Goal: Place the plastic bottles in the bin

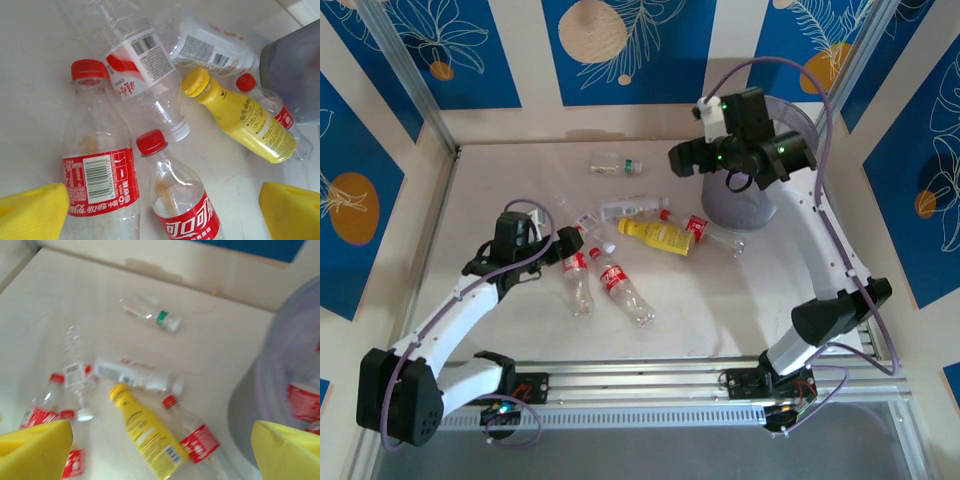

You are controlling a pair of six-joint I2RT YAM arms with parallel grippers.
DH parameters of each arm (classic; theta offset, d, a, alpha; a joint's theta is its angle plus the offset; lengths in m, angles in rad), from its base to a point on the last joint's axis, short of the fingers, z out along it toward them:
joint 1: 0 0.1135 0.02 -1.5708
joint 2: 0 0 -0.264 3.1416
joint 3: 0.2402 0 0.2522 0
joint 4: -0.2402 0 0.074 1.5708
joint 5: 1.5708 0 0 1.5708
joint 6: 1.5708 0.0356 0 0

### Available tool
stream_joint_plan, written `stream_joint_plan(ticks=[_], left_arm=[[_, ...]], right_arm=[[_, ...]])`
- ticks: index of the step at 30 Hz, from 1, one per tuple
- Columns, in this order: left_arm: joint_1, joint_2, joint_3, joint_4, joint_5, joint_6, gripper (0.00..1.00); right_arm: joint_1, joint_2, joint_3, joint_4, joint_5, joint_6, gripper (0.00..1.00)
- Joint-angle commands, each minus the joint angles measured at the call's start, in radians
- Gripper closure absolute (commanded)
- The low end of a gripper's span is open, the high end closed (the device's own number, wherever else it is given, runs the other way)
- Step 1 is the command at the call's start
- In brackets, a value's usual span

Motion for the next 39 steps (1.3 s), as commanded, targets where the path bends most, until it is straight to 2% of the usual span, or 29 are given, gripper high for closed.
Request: stream_joint_plan(ticks=[1, 8, 15, 21, 26, 32, 39], left_arm=[[-0.017, 0.011, 0.016, -0.062, -0.024, 0.035, 0.04], [-0.054, 0.052, -0.004, -0.079, -0.028, 0.037, 0.08], [-0.076, 0.113, -0.01, -0.074, -0.093, 0.041, 0.08], [-0.092, 0.182, -0.02, -0.024, -0.108, 0.034, 0.11], [-0.098, 0.212, -0.045, 0.042, -0.135, 0.005, 0.17], [-0.099, 0.254, -0.059, 0.081, -0.153, -0.003, 0.21], [-0.101, 0.289, -0.077, 0.127, -0.164, -0.028, 0.3]], right_arm=[[0.045, -0.034, -0.084, -0.007, -0.052, 0.036, 0.08], [0.091, -0.1, -0.316, 0.073, -0.162, 0.137, 0.08], [0.111, -0.141, -0.499, 0.164, -0.299, 0.222, 0.08], [0.131, -0.154, -0.641, 0.238, -0.321, 0.275, 0.08], [0.133, -0.165, -0.744, 0.349, -0.379, 0.313, 0.09], [0.13, -0.185, -0.798, 0.39, -0.371, 0.331, 0.09], [0.117, -0.214, -0.849, 0.421, -0.377, 0.344, 0.09]])
